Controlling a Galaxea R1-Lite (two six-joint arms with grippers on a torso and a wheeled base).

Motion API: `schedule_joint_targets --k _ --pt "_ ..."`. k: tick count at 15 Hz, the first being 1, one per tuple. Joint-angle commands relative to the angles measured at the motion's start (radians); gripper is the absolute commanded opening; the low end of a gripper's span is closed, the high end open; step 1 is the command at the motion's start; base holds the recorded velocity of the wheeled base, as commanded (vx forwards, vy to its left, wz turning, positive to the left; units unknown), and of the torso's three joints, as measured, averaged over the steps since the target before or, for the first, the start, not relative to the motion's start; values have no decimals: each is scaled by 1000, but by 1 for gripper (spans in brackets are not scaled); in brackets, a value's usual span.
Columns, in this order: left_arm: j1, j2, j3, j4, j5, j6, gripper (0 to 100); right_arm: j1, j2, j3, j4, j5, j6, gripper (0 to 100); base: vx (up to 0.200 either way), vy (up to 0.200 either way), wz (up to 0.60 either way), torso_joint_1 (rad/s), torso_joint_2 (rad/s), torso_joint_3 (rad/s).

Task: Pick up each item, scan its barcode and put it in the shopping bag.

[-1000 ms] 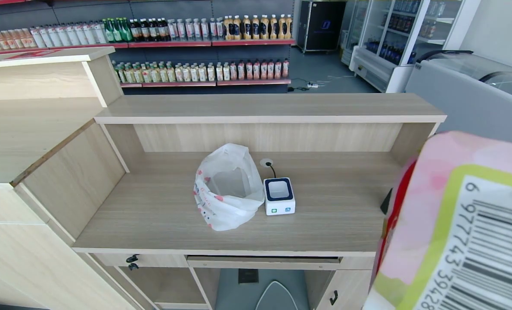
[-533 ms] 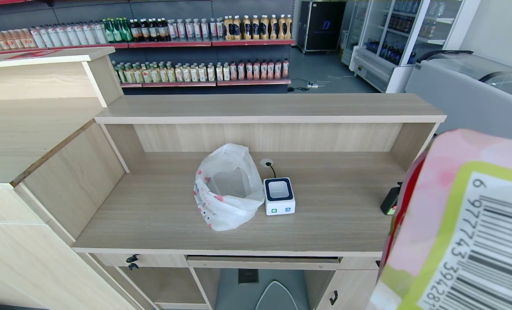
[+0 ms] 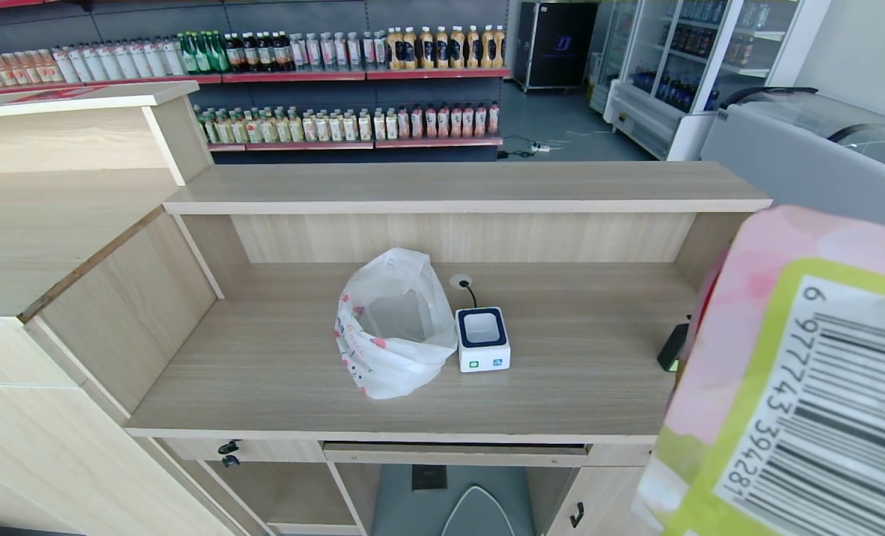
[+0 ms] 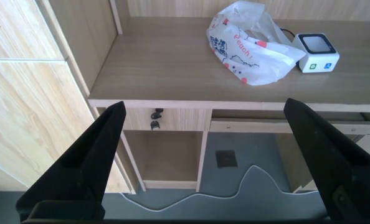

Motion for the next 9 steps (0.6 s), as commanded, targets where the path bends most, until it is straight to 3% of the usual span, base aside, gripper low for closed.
schedule_joint_targets --k 1,5,7,9 --pt "0 0 0 0 0 0 100 -2 -1 -1 0 0 0 0 0 0 0 0 0 0" --pt "0 0 0 0 0 0 100 -5 2 -1 3 -1 3 0 0 0 0 0 0 0" --pt "0 0 0 0 0 0 100 -75 17 -28 75 -7 14 0 0 0 0 0 0 0" --pt "0 0 0 0 0 0 100 -204 20 -108 254 -130 22 0 0 0 0 0 0 0"
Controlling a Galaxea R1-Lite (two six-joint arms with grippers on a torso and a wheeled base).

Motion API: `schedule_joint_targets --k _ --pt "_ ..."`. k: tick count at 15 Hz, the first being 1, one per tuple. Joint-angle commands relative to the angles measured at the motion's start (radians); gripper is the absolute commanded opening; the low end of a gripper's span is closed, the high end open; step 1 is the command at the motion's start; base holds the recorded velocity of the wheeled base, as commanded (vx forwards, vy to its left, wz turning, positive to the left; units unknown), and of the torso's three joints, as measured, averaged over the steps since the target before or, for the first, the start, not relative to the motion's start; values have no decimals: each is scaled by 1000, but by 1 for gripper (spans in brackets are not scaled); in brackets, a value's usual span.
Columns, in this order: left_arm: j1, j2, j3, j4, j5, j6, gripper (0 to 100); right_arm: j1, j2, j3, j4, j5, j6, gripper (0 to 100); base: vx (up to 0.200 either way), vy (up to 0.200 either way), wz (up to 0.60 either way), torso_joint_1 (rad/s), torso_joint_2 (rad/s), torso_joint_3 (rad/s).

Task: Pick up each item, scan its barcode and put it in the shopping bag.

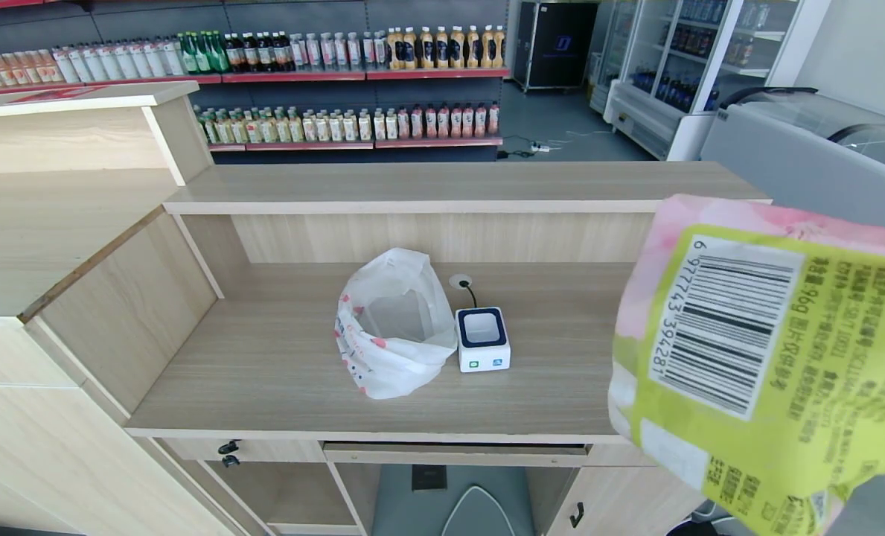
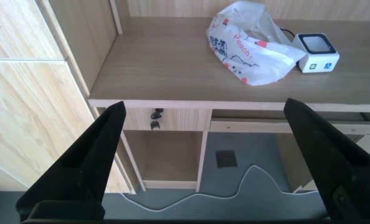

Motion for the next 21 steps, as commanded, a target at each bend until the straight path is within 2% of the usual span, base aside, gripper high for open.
schedule_joint_targets --k 1,3,5,8,9,10,11,13,16,17,19,21 --pt "0 0 0 0 0 0 100 -126 9 -92 152 -129 23 0 0 0 0 0 0 0" --pt "0 0 0 0 0 0 100 -211 1 -106 208 -194 132 0 0 0 0 0 0 0" --pt "0 0 0 0 0 0 100 -295 -4 -130 207 -247 316 0 0 0 0 0 0 0" --pt "0 0 0 0 0 0 100 -418 10 -162 205 -349 687 0 0 0 0 0 0 0" --pt "0 0 0 0 0 0 100 -429 15 -169 205 -364 739 0 0 0 0 0 0 0" --pt "0 0 0 0 0 0 100 -441 18 -179 204 -442 922 0 0 0 0 0 0 0" --pt "0 0 0 0 0 0 100 -441 18 -189 204 -502 1043 0 0 0 0 0 0 0" --pt "0 0 0 0 0 0 100 -433 56 -195 198 -609 1209 0 0 0 0 0 0 0" --pt "0 0 0 0 0 0 100 -381 122 -190 208 -807 1224 0 0 0 0 0 0 0" --pt "0 0 0 0 0 0 100 -335 148 -198 239 -985 1224 0 0 0 0 0 0 0" --pt "0 0 0 0 0 0 100 -269 177 -218 254 -1189 1226 0 0 0 0 0 0 0" --pt "0 0 0 0 0 0 100 -237 184 -218 254 -1291 1224 0 0 0 0 0 0 0"
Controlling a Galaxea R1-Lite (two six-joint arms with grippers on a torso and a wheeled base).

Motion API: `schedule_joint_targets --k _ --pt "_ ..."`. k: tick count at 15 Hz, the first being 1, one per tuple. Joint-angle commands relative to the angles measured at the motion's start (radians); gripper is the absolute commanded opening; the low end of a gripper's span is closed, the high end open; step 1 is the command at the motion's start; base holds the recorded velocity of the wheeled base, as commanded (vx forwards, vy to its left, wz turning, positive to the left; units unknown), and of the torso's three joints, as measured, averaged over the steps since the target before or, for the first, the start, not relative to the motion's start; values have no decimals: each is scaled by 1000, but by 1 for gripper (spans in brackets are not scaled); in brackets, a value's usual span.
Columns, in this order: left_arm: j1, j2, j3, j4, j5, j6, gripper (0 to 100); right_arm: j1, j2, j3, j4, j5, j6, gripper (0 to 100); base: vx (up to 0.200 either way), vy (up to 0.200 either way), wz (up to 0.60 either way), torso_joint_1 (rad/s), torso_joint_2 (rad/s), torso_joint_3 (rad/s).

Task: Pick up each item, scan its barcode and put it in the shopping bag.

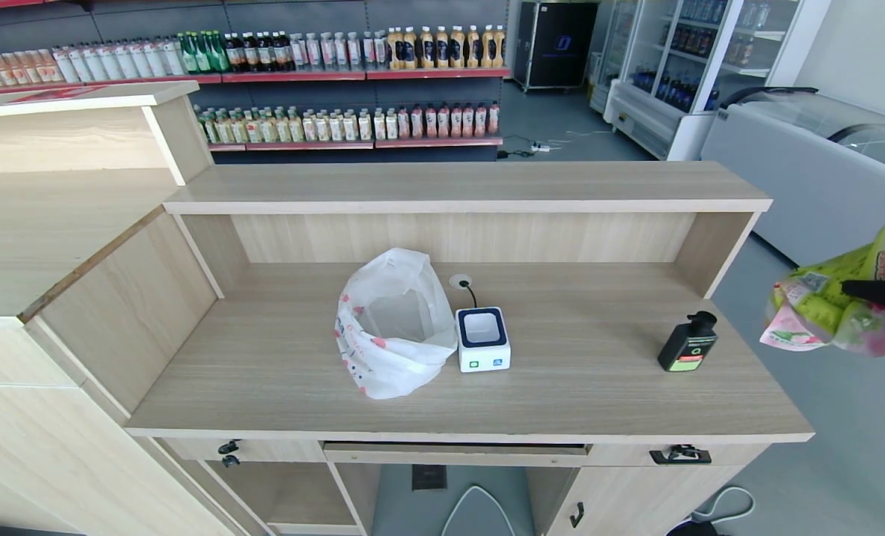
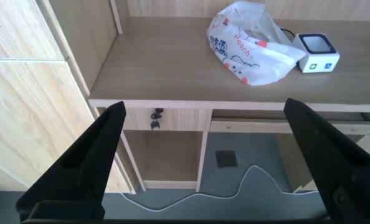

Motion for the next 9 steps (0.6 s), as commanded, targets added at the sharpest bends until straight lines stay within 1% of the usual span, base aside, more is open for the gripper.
schedule_joint_targets --k 1,2,3,7,9 --pt "0 0 0 0 0 0 100 49 29 -1 -1 -62 -1 0 0 0 0 0 0 0" --pt "0 0 0 0 0 0 100 59 36 -1 1 -85 1 0 0 0 0 0 0 0" --pt "0 0 0 0 0 0 100 59 46 -2 -1 -87 1 0 0 0 0 0 0 0" --pt "0 0 0 0 0 0 100 99 109 -34 -3 -151 -45 0 0 0 600 4 4 0" --pt "0 0 0 0 0 0 100 109 141 -56 -7 -168 -129 0 0 0 600 0 2 2"
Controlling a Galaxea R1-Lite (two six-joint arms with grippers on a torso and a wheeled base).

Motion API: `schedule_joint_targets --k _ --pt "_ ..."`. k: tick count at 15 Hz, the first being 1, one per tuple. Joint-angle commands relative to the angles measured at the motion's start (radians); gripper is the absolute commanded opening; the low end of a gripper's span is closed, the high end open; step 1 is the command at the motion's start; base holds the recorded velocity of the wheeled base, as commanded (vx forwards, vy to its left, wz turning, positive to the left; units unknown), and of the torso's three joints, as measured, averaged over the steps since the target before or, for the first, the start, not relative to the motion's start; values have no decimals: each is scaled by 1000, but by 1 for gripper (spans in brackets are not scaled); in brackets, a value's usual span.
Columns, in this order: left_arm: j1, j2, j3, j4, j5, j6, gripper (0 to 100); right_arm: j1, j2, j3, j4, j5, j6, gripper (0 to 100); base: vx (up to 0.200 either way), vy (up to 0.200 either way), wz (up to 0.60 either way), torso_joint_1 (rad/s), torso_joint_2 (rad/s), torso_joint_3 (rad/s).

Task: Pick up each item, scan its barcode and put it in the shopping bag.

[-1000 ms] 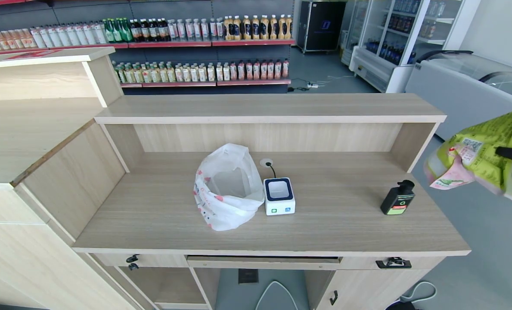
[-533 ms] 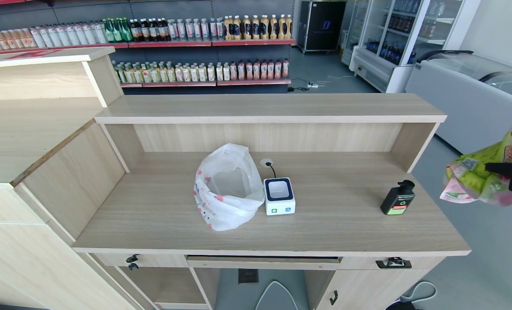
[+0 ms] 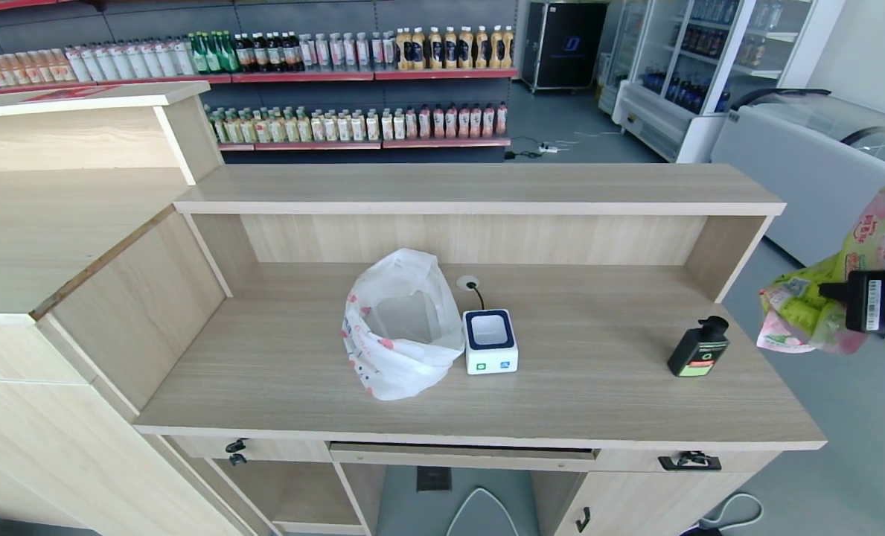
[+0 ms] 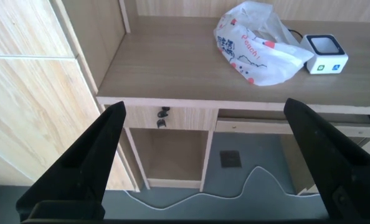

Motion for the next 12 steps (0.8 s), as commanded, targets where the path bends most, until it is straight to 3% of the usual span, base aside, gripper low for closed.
schedule_joint_targets --k 1,4,9,12 --pt "0 0 0 0 0 0 100 9 56 -24 -8 -1 -84 0 0 0 600 2 2 2" --pt "0 0 0 0 0 0 100 20 124 -38 -66 4 -228 0 0 0 200 1 1 -4" --pt "0 0 0 0 0 0 100 -3 239 -36 -349 42 -853 0 0 0 0 0 0 0" --pt "0 0 0 0 0 0 100 -163 279 -35 -418 426 -1373 0 0 0 0 0 0 0"
